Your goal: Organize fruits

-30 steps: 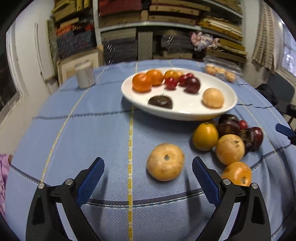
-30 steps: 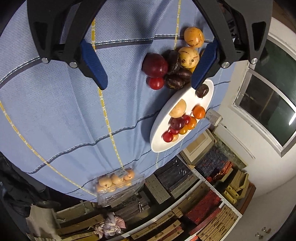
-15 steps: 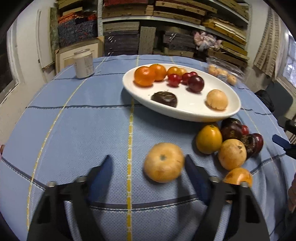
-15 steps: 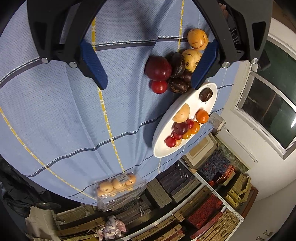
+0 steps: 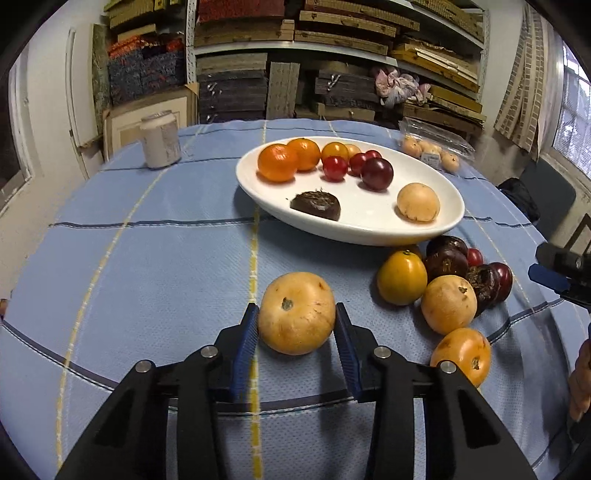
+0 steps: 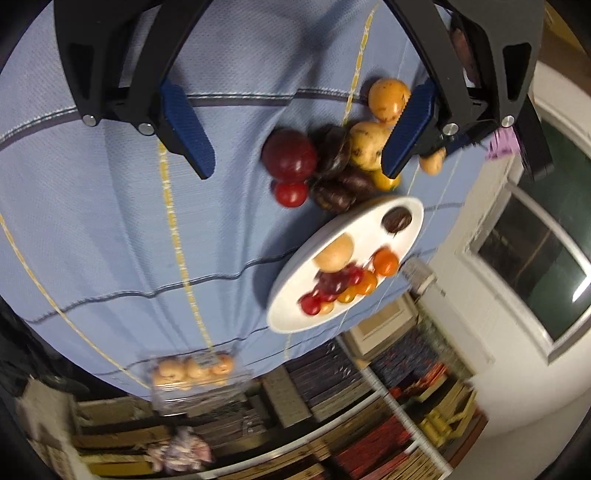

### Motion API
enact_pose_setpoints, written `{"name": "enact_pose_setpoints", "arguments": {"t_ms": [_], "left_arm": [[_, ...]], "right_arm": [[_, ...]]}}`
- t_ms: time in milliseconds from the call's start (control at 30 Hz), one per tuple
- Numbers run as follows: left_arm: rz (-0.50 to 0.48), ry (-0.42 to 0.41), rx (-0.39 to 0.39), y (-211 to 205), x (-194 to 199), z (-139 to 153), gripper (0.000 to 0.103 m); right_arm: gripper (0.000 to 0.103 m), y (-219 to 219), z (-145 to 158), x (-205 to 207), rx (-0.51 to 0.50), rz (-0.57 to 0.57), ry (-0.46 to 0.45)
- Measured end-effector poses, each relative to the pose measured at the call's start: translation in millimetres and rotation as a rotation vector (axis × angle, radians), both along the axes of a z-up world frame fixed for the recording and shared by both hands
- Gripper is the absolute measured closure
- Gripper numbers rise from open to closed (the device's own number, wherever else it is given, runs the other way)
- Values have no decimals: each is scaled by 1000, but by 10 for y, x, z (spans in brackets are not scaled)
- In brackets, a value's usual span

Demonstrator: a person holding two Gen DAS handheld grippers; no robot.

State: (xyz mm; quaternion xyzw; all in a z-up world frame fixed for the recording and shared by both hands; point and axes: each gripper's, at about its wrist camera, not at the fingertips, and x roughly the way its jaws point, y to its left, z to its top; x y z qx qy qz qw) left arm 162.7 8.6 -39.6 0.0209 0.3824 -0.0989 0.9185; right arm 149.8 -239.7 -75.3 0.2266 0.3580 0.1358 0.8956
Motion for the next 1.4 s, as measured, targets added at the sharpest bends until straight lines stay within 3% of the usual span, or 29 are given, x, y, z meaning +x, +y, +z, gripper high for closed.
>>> {"name": "enact_pose_setpoints", "arguments": {"t_ms": [400,600,700,933,1000,1167,1233,1333,1400], "left_arm": [[-17,36,-8,-28,38,-49,62],[-28,43,-1,-64,31,-71,62],[-30,49,-1,-70,36,-82,62],[-30,52,1,-71,45,-88,61],[-30,52,3,-77,43,-90,61],[-30,52,5,-83,47,-103,61],[-30,51,5,-84,45,-101,61],[-30,52,3,-83,45,-100,61],[-30,52,3,-85,45,-100,61]], "right_arm": [[42,117,-137,88,22,72,65],[44,83,-220,182,65,60,105],[44,49,-264,212,111,57,121],[53,-245,-434,285,362,41,198],[57,-223,-431,299,327,29,201],[55,-124,-354,308,231,15,171],[54,-129,-359,312,242,18,172],[64,-147,-419,326,317,48,201],[64,-126,-438,317,316,75,207]]}}
